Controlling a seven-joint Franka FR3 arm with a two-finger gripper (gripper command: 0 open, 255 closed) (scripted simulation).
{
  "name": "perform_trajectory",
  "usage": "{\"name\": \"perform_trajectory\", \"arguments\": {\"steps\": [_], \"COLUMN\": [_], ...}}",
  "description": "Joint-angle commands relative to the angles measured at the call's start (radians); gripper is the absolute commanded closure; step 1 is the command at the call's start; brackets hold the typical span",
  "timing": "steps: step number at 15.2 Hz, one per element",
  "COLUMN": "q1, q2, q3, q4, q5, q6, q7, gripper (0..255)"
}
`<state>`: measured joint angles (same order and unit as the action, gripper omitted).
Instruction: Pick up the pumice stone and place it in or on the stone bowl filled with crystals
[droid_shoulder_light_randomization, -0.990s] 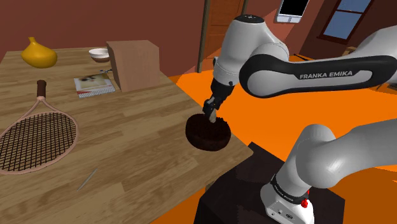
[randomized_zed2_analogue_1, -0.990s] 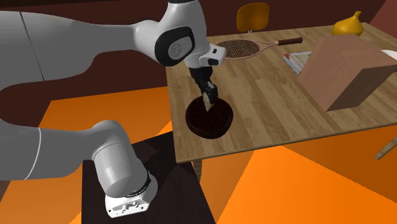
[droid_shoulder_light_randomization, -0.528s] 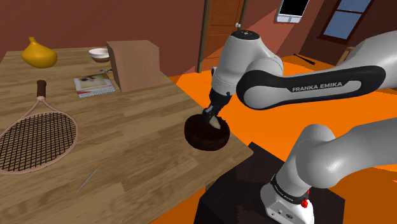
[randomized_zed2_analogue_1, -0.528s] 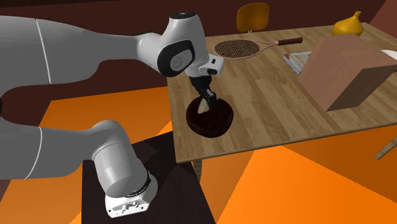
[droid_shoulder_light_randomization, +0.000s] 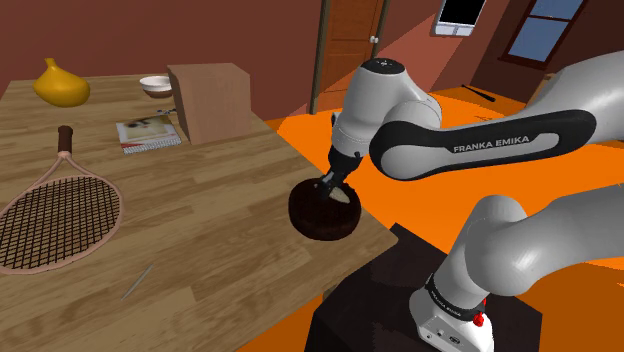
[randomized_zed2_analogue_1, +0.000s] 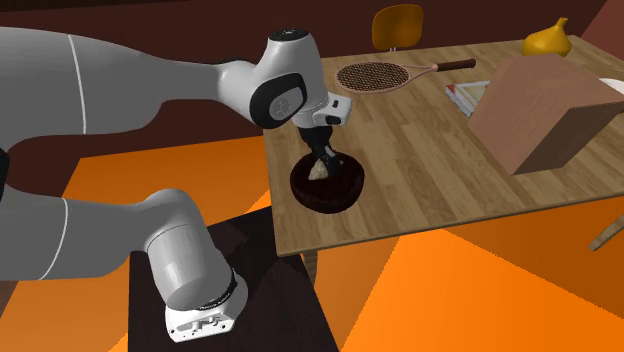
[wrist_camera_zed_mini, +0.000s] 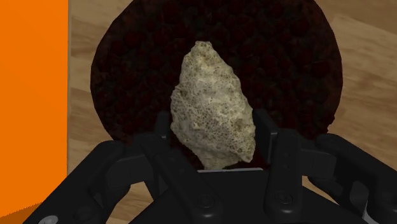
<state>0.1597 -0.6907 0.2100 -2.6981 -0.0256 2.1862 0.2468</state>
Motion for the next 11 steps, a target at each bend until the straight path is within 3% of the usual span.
{"name": "perform_trajectory", "arguments": {"steps": [1, 2, 7, 11], "q1": [0.0, 0.0, 0.0, 0.012], "q2": [0.0, 0.0, 0.0, -0.06], "q3": [0.0, 0.0, 0.0, -0.005], "q4": [0.0, 0.0, 0.0, 0.089], "q5": [0.0, 0.0, 0.0, 0.009], "q6": [0.0, 0.0, 0.0, -0.149], "q7": [0.0, 0.0, 0.0, -0.006], "gripper": [255, 0, 0, 0]}}
